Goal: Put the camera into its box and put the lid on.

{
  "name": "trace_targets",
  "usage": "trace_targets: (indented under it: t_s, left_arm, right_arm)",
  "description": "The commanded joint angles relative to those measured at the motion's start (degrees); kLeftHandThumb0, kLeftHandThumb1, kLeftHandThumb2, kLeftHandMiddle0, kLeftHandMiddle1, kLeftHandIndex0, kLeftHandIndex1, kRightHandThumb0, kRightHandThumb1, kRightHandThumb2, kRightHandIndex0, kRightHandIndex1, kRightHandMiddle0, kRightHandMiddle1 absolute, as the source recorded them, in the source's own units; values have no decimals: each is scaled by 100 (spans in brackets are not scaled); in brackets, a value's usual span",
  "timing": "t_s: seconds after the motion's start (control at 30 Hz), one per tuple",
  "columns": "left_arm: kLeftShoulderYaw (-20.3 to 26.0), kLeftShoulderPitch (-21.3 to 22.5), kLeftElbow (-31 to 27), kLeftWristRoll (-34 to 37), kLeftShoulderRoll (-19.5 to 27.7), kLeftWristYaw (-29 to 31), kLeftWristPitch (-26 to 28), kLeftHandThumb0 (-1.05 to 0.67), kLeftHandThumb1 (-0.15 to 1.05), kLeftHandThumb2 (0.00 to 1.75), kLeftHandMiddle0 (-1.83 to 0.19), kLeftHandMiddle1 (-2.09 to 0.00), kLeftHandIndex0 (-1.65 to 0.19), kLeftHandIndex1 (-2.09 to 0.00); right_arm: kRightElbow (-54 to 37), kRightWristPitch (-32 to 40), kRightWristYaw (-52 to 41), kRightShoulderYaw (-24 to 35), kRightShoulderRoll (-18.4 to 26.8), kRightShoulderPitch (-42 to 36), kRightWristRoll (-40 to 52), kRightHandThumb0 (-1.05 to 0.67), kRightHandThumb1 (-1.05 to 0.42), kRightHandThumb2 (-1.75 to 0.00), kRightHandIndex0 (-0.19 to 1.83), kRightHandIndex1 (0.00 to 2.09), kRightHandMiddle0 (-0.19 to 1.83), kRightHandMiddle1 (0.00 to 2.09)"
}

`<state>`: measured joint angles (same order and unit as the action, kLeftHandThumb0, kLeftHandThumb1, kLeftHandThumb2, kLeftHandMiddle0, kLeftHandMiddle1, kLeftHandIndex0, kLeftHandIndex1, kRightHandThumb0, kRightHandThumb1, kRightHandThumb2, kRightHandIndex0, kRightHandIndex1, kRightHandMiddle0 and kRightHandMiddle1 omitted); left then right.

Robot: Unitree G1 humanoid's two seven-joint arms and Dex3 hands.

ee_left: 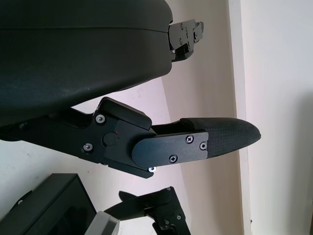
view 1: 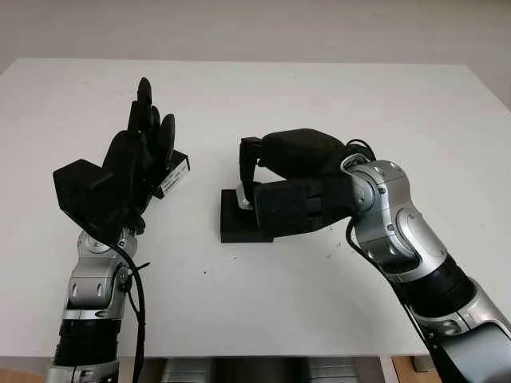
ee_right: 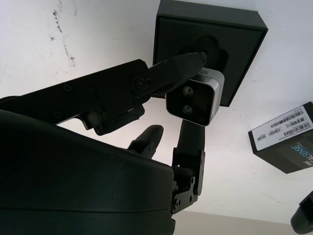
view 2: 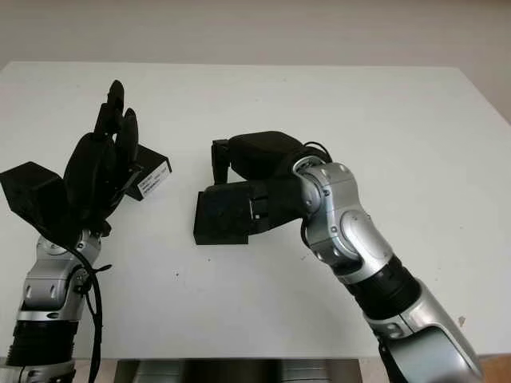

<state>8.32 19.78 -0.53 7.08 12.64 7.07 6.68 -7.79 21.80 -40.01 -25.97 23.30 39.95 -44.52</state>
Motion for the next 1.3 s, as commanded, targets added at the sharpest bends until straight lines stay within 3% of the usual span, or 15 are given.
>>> trace_targets:
  t_s: [0.0, 0.57, 0.77, 1.13, 1.27]
  left_arm:
    - [8, 100, -86, 14, -32, -10, -94, -83, 105, 55, 19, 0, 19, 0]
    - [-10, 98, -89, -38, -44, -49, -116, -84, 105, 55, 19, 0, 19, 0]
    - [-15, 93, -104, -34, -52, -39, -91, -84, 105, 55, 19, 0, 19, 0]
    - [11, 101, -70, 44, -102, -16, -155, -83, 105, 54, 19, 0, 19, 0]
    - [8, 96, -76, 57, -103, 2, -162, -82, 105, 53, 19, 0, 19, 0]
  right_arm:
    - [50, 51, 70, 16, -79, -63, -26, -42, -105, -17, 17, 89, 23, 209]
    - [296, -173, 240, -177, -97, -95, -239, -43, -105, -20, 16, 78, -1, 204]
    - [324, -267, 290, -196, -102, -172, -269, -43, -105, -19, 12, 99, 7, 208]
    - [270, -131, 198, -285, -159, -244, -457, -43, -105, -18, 14, 105, 6, 206]
    - [289, -174, 196, -305, -168, -279, -495, -44, -105, -20, 12, 117, 10, 201]
